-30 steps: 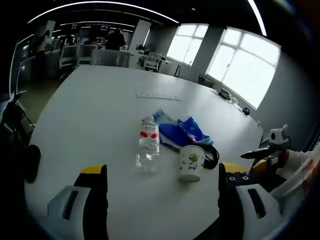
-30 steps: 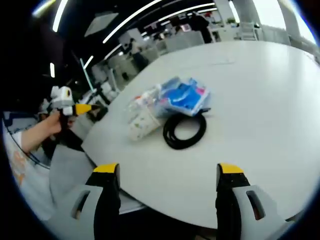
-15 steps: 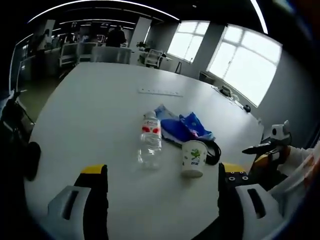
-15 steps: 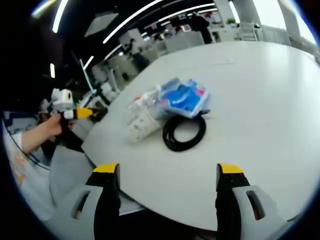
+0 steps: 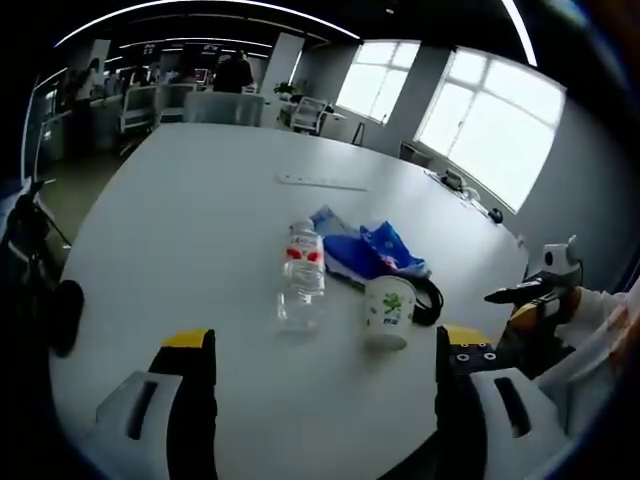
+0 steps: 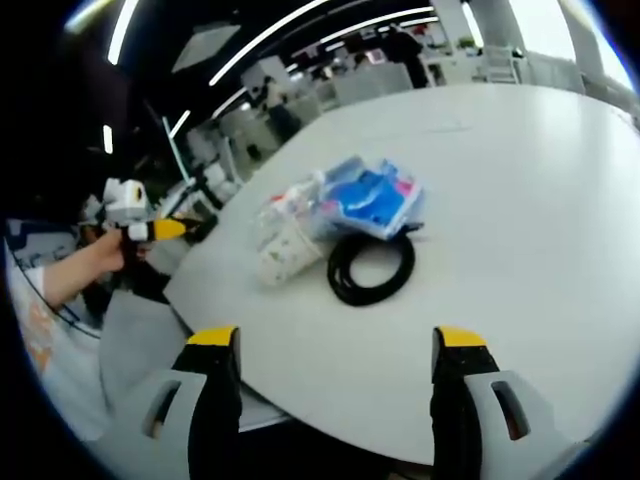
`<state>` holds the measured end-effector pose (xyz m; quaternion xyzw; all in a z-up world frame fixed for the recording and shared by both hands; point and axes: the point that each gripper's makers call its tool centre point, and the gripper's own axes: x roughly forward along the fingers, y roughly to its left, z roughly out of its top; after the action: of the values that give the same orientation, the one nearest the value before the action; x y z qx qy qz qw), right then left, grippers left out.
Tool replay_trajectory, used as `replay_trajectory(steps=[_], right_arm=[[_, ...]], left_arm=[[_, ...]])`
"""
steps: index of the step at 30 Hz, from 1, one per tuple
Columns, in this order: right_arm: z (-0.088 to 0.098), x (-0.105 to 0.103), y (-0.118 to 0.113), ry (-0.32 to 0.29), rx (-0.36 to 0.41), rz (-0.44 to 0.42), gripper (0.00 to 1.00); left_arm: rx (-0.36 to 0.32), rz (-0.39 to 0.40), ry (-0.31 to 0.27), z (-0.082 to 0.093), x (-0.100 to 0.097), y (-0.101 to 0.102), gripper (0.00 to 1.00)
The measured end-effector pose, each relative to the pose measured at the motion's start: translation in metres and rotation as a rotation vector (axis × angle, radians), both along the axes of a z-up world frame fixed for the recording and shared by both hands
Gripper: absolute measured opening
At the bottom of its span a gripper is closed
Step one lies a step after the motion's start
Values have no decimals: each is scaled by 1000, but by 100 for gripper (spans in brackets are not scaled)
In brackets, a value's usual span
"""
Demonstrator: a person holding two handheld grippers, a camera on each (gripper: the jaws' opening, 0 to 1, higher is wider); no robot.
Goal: Arrange the tabletop items into an orderly group along one side of the table until the central work area is clear of visible clutter.
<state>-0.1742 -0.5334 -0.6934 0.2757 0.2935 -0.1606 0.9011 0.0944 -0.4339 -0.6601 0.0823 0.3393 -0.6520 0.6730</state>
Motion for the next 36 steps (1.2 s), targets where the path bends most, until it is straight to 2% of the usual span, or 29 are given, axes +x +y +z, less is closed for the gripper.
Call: replay_trajectory(steps=[16, 36], right_arm=[[-1, -1, 5, 2, 4, 0, 76], [-3, 7, 6, 7, 24, 19, 76]], left_arm=[[8, 1, -5, 1, 3, -2, 90], [38, -37, 1, -6, 1, -31, 86]])
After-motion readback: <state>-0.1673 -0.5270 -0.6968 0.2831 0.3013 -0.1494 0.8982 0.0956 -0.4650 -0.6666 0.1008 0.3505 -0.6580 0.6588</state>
